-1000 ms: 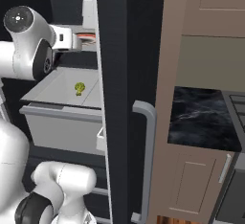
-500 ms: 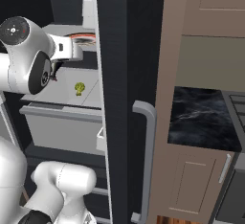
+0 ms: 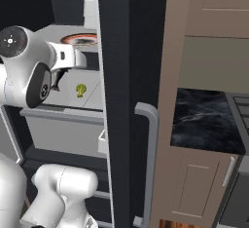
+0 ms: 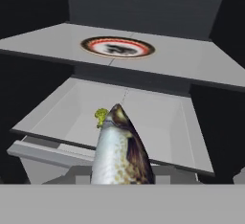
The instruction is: Transport the fish from the fridge to the microwave and turn on the microwave.
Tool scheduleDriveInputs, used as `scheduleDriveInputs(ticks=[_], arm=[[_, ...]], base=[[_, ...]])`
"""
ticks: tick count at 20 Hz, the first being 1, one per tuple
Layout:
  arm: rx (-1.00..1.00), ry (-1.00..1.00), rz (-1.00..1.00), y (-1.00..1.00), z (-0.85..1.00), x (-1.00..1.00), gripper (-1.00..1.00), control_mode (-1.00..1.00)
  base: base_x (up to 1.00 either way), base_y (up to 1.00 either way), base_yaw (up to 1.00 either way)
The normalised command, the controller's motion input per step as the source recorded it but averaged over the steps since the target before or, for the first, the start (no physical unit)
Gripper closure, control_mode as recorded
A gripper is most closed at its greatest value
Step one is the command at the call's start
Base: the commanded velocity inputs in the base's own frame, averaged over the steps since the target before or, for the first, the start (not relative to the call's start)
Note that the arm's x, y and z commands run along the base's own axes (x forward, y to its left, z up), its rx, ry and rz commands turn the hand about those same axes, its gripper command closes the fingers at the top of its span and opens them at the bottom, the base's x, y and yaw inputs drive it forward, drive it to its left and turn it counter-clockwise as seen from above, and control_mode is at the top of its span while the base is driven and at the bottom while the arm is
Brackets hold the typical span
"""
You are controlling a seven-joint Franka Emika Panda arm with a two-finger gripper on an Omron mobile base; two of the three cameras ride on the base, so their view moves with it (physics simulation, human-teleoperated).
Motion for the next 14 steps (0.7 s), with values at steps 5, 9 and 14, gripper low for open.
scheduleDriveInputs(ticks=[5, 9, 14], arm=[[-0.01, 0.00, 0.00, -0.11, 0.00, -0.15, 1.00, -1.00], [0.00, 0.00, -0.03, 0.00, 0.00, -0.15, 1.00, -1.00], [0.00, 0.00, -0.07, 0.00, 0.00, -0.10, 1.00, -1.00]], base=[[0.00, 0.00, 0.00], [0.00, 0.00, 0.00], [0.00, 0.00, 0.00]])
